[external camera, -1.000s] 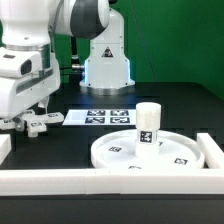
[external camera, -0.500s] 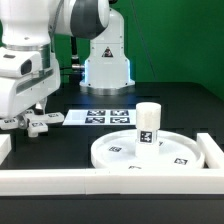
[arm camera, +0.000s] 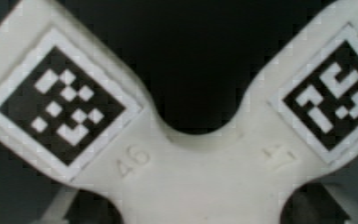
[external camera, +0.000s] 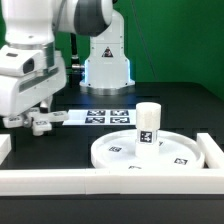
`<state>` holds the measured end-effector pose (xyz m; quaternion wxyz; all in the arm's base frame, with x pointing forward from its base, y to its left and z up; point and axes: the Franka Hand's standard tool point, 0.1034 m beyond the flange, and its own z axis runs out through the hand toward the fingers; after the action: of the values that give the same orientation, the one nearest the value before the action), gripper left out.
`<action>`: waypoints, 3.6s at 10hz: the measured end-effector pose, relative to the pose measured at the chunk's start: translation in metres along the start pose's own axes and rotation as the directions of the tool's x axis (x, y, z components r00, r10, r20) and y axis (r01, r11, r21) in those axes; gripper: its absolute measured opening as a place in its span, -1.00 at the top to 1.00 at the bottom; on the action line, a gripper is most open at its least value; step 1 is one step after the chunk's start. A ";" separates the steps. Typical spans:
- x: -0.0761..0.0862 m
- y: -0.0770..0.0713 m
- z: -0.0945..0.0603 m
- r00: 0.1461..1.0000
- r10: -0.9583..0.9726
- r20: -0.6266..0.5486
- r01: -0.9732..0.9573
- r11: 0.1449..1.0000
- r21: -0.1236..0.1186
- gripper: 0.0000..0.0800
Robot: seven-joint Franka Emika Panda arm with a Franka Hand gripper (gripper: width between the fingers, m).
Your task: Assemble round table
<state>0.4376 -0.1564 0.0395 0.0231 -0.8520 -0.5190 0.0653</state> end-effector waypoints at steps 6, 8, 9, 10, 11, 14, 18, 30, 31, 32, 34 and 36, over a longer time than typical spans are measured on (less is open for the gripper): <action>0.100 0.013 -0.076 0.979 0.203 0.003 -0.203 0.977 0.070 -0.12; 0.097 0.012 -0.072 0.980 0.198 0.002 -0.198 0.978 0.068 -0.12; 0.097 0.012 -0.072 0.980 0.198 0.002 -0.198 0.978 0.068 -0.12; 0.100 0.012 -0.074 0.979 0.201 0.002 -0.201 0.977 0.069 -0.12; 0.115 0.010 -0.088 0.983 0.186 -0.005 -0.185 0.981 0.065 -0.12; 0.172 0.015 -0.121 0.979 0.199 -0.039 -0.198 0.980 0.030 -0.12; 0.180 0.015 -0.123 0.981 0.188 -0.043 -0.187 0.982 0.026 -0.12; 0.217 0.012 -0.110 0.978 0.197 -0.068 -0.195 0.980 0.034 -0.12; 0.217 0.012 -0.108 0.978 0.198 -0.066 -0.196 0.980 0.036 -0.12; 0.216 0.012 -0.107 0.978 0.198 -0.066 -0.196 0.980 0.037 -0.12; 0.217 0.011 -0.103 0.978 0.198 -0.066 -0.196 0.980 0.037 -0.12; 0.217 0.011 -0.096 0.978 0.198 -0.072 -0.196 0.980 0.029 -0.12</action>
Offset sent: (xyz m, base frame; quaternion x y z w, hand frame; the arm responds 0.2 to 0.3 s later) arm 0.0570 0.0758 0.0531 0.0550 0.0177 0.1069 0.9926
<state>0.5580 0.0340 0.1145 0.0450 -0.9008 -0.4300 0.0411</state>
